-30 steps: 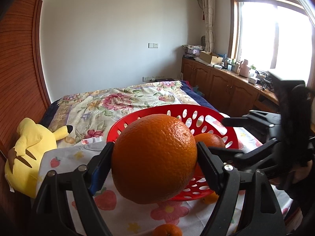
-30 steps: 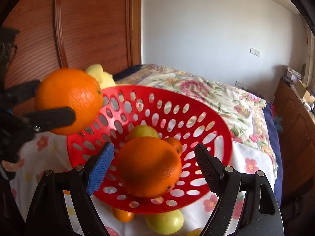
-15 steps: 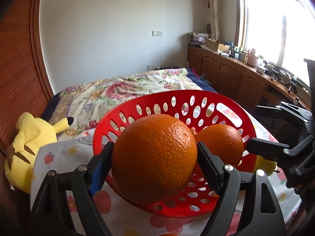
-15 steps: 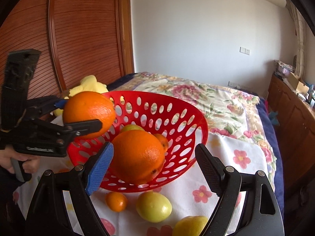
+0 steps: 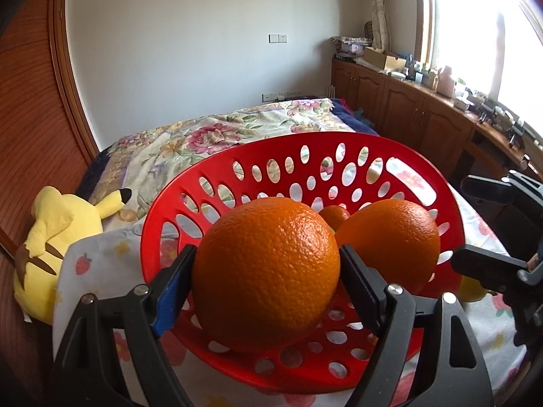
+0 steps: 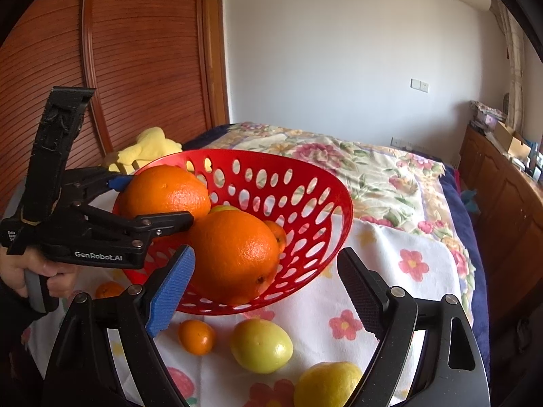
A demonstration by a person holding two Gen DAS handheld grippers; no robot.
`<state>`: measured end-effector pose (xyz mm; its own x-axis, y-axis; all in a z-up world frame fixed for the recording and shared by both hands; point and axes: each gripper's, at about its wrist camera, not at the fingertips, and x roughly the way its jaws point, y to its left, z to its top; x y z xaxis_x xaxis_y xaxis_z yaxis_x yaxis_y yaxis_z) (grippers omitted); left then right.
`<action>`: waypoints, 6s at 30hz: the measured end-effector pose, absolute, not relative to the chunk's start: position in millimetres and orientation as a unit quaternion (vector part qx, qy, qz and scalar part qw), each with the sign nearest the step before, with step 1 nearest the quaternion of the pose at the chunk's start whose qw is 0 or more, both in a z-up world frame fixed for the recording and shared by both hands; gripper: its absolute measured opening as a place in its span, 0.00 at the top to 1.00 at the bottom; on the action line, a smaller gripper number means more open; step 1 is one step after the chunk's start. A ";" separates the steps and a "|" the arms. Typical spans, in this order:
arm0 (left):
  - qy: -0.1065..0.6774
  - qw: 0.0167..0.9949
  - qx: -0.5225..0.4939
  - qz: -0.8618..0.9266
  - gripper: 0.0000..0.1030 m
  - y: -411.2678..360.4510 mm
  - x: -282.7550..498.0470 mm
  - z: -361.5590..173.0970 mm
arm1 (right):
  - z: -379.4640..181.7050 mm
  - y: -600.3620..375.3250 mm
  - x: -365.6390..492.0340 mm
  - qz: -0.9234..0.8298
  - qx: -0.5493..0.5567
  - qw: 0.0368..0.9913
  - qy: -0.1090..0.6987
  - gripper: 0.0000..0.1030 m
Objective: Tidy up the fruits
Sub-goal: 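Lower the orange in the left tool into the basket and open it, then withdraw both open tools from the basket, then move the right tool to the large yellow pear and close on it, then lift the pear with the right tool while left tool grasps an orange mandarin, then carry mandarin in left tool and pear in right tool over the red basket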
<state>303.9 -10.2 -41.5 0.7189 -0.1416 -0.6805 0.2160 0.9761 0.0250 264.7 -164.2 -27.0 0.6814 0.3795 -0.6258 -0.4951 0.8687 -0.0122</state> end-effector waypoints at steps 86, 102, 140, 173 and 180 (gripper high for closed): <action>0.333 0.939 0.036 -0.081 0.20 23.3 173.6 -95.6 | -84.6 -229.1 176.5 0.162 -0.038 0.907 0.388 0.40; 0.360 0.929 0.050 -0.073 0.20 19.4 181.6 -104.9 | -97.1 -234.8 159.2 0.160 -0.025 0.912 0.377 0.40; 0.368 0.921 0.057 -0.119 0.56 -2.1 169.4 -94.0 | -100.3 -233.3 159.2 0.157 -0.029 0.911 0.381 0.40; 0.272 0.952 0.033 -0.140 0.56 -1.9 182.5 -8.3 | -60.2 -236.5 165.4 0.155 -0.042 0.922 0.351 0.40; 0.274 0.951 0.032 -0.139 0.56 -1.5 208.9 -4.1 | -20.9 -229.9 190.2 0.176 -0.057 0.929 0.321 0.40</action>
